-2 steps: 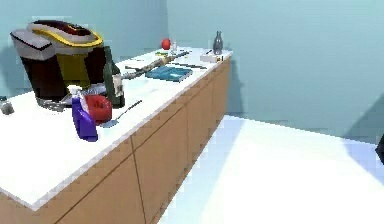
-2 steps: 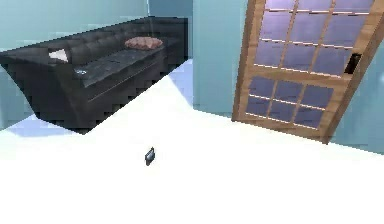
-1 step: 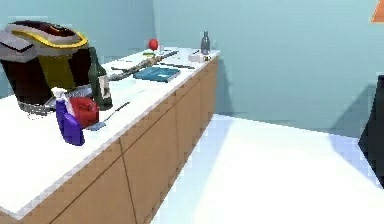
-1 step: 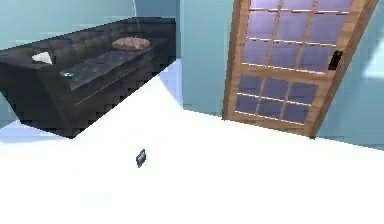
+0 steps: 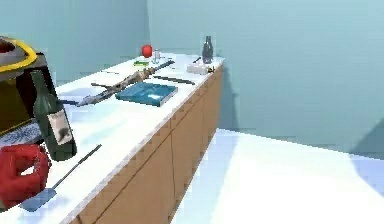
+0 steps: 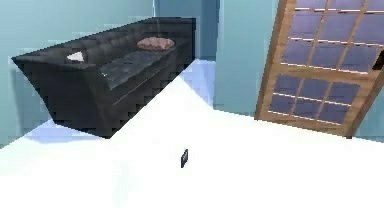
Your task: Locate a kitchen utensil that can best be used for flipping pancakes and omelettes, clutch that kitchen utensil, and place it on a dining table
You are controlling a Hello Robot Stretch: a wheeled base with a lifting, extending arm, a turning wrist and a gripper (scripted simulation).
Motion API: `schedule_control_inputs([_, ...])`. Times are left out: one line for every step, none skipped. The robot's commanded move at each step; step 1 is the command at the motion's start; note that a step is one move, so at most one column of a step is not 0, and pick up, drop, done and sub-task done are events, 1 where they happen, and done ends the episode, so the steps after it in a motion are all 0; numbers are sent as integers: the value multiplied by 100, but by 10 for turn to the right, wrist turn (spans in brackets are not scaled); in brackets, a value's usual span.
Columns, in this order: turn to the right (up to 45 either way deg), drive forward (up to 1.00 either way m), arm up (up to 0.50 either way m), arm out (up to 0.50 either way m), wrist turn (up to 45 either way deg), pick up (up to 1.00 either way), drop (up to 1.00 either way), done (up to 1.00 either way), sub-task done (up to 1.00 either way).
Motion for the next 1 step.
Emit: schedule_control_inputs([-450, 0, 0, 0, 0, 0, 0, 0, 0])
